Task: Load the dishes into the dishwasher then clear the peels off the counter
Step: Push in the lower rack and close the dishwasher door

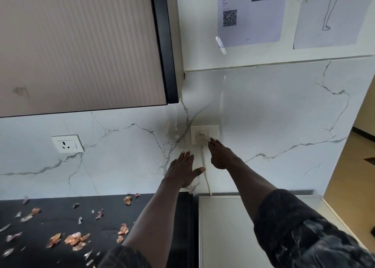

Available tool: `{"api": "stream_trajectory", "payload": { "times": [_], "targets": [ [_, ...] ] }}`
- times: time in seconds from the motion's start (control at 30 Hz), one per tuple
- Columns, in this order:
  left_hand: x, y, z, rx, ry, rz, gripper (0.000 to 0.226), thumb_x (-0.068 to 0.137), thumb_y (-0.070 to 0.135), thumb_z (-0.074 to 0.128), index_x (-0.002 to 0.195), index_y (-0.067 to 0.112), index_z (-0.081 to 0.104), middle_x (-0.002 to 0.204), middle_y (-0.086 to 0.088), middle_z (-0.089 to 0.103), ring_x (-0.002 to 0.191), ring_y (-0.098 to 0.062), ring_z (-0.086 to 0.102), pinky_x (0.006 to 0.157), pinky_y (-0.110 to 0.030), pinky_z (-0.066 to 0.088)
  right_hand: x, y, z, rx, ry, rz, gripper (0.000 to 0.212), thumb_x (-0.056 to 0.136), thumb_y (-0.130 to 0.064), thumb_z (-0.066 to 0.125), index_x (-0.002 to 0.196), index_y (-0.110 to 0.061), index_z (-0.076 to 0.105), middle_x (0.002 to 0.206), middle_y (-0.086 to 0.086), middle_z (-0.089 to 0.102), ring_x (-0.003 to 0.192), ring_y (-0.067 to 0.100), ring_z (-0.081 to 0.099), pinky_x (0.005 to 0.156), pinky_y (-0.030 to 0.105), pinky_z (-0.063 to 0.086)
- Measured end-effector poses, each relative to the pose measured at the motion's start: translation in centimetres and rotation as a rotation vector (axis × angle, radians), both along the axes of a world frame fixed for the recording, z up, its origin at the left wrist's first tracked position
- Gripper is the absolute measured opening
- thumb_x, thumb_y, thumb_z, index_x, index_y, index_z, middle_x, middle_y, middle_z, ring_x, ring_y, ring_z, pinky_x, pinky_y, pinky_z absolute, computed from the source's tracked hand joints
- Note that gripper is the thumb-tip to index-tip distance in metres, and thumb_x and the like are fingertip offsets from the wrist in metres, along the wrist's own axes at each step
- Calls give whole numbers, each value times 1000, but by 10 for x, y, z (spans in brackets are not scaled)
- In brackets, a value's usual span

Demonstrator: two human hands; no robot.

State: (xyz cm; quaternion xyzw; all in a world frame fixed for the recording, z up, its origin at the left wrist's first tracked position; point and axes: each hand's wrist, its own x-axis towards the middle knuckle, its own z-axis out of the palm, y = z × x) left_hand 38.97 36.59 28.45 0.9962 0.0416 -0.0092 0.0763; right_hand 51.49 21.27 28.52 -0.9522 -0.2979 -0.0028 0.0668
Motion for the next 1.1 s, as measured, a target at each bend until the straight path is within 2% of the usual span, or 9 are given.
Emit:
{"api": "stream_trajectory", "payload": {
  "times": [0.43, 0.77, 1.1],
  "targets": [
    [3, 0, 0, 17, -29, -17, 82, 101, 65, 26, 161, 14, 4, 169, -3, -9, 155, -18, -11, 125, -43, 5, 8, 2, -6, -25, 2, 1, 70, 101, -15, 42, 160, -6, 6, 169, 7, -6, 156, 22, -1, 121, 49, 27],
    [-21, -23, -23, -19, -7, -9, 81, 101, 65, 25, 161, 16, 4, 169, -1, -10, 155, -16, -12, 126, -42, 3, -41, -29, -32, -65, 21, 18, 66, 102, -17, 45, 159, -5, 13, 169, 9, 3, 156, 24, 2, 123, 47, 22],
    [-73, -63, -31, 1, -43, -19, 83, 99, 67, 27, 161, 14, 9, 169, -3, -5, 155, -17, -10, 126, -42, 1, -117, -76, -54, 87, 39, -17, 75, 104, -50, 39, 161, -11, 10, 169, 7, 3, 156, 23, 5, 124, 50, 14]
  ]
}}
